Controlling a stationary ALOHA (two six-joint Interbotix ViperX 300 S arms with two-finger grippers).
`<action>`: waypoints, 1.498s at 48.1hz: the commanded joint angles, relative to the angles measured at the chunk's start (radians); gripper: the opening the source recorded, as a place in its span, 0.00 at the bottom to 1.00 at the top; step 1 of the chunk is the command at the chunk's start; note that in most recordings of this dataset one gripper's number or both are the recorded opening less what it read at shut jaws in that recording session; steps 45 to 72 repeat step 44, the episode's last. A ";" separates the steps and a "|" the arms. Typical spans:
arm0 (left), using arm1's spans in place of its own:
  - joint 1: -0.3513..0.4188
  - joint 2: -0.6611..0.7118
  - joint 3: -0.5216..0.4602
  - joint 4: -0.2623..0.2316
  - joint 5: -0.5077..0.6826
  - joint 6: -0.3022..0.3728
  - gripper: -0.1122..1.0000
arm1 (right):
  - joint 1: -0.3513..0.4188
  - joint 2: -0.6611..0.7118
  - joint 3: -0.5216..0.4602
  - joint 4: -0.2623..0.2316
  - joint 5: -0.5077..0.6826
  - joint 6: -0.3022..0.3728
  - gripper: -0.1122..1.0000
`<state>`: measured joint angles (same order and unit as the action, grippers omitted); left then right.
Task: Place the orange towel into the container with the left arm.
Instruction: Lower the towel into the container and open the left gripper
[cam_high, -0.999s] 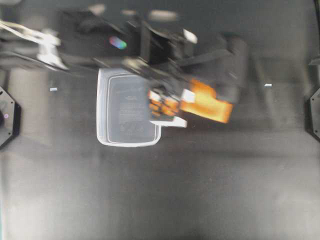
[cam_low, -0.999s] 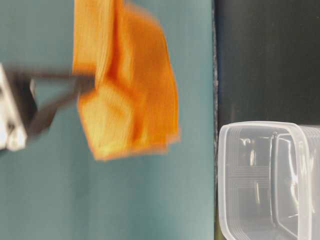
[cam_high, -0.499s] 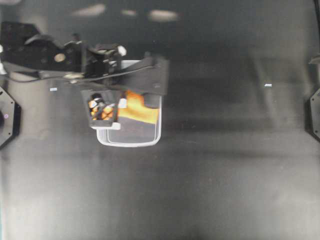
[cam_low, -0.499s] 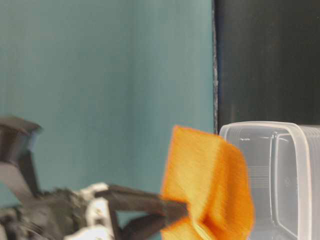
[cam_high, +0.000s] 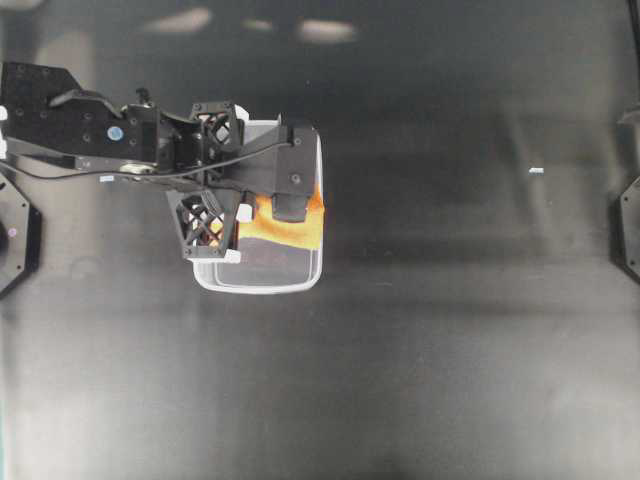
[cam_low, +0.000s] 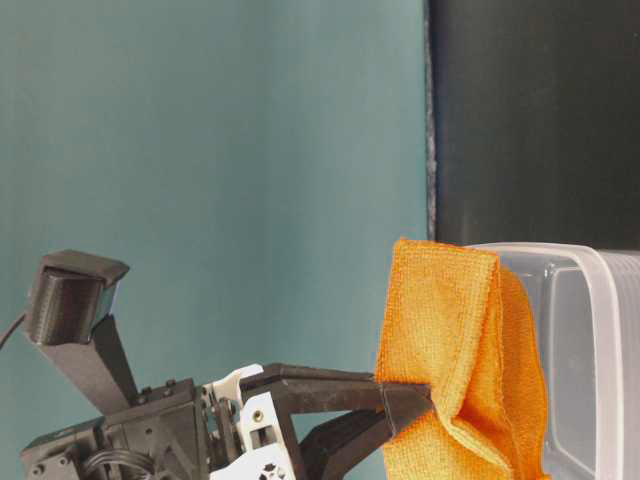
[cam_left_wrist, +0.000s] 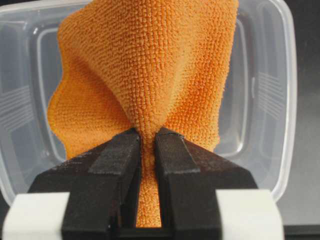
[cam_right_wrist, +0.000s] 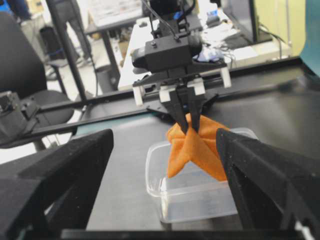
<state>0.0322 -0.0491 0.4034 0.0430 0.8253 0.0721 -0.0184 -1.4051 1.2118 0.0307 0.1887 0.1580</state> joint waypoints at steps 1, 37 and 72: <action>0.002 -0.003 -0.011 0.003 -0.006 0.000 0.16 | -0.002 0.011 -0.006 0.002 -0.011 0.002 0.82; -0.005 0.020 -0.021 0.003 0.015 0.002 0.92 | -0.003 0.011 0.005 0.002 -0.011 0.002 0.82; -0.006 0.017 -0.025 0.002 0.015 0.000 0.92 | -0.003 0.011 0.006 0.002 -0.011 0.000 0.82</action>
